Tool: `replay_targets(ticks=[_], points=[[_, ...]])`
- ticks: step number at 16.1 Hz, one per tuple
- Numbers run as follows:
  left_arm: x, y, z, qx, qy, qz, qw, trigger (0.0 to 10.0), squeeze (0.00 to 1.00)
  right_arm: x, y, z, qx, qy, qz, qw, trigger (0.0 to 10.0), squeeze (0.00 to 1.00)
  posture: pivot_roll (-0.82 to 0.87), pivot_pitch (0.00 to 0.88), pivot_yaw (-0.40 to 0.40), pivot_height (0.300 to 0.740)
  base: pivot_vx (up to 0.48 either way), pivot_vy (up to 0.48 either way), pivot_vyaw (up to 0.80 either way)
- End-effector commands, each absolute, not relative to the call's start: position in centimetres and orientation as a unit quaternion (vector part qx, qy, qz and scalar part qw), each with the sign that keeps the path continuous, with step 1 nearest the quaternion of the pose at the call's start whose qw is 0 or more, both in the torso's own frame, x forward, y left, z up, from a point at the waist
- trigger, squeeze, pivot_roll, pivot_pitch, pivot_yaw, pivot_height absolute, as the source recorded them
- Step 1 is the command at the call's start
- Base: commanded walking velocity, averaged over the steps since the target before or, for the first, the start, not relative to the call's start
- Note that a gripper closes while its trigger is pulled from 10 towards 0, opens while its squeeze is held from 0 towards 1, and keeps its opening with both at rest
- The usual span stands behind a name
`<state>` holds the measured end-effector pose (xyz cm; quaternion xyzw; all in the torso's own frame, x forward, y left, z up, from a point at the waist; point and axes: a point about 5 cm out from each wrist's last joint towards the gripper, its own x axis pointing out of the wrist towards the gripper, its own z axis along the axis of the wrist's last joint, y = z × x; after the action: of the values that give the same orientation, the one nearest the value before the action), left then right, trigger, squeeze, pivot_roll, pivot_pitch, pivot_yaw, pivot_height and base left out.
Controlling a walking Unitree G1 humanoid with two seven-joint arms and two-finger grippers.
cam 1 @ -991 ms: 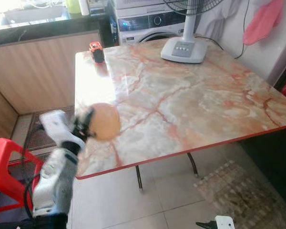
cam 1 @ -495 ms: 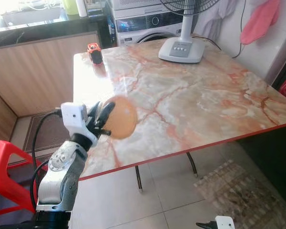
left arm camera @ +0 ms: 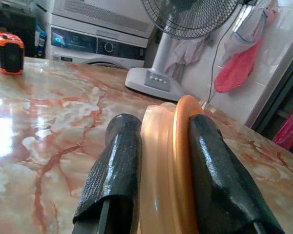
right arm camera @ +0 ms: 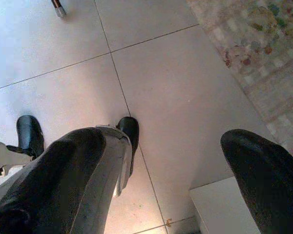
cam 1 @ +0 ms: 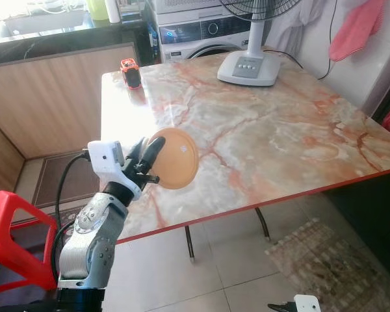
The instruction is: Restocking fridge
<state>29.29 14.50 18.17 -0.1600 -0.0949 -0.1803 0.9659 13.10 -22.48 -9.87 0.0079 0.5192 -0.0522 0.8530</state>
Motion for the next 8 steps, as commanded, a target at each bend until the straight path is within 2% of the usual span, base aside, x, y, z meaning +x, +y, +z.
replay_targets(ticks=[1,8], points=[[29.49,14.36,18.66,-0.163,-0.101,-0.179,0.965,10.0,0.00,12.83,-22.47,-9.96,0.007,0.522,-0.051,0.851,10.0,0.00,-0.03,0.000,0.054,0.740,0.000,0.000,-0.80],[29.70,14.65,18.93,-0.160,-0.105,-0.169,0.967,10.0,0.00,12.85,-22.53,-9.95,-0.006,0.530,-0.037,0.847,10.0,0.00,-0.02,0.000,0.051,0.740,0.000,0.000,-0.79]])
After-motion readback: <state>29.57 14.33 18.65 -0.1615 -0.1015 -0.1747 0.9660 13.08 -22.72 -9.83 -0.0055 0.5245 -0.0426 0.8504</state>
